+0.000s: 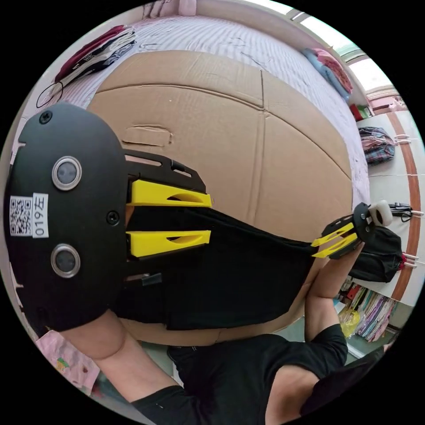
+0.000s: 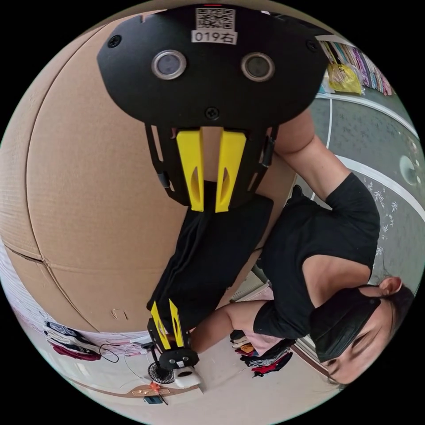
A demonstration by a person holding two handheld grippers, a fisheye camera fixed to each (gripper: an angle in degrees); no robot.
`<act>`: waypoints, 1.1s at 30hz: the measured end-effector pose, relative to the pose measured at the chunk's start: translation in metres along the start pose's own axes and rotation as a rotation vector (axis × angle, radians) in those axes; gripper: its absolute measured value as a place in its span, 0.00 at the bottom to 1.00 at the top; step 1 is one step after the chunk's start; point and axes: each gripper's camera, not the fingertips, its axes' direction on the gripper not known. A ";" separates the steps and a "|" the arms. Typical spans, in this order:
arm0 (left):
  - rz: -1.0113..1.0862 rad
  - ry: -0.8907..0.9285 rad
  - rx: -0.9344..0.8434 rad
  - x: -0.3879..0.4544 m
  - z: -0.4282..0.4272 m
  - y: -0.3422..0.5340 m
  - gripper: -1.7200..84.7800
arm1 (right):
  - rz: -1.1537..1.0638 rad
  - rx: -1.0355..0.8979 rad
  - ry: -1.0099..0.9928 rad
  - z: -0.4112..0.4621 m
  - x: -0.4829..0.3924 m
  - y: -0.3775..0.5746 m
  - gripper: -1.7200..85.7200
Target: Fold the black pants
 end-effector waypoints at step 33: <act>-0.176 0.209 -0.074 -0.107 0.004 0.016 0.11 | 0.066 0.011 -0.062 -0.057 -0.014 0.070 0.07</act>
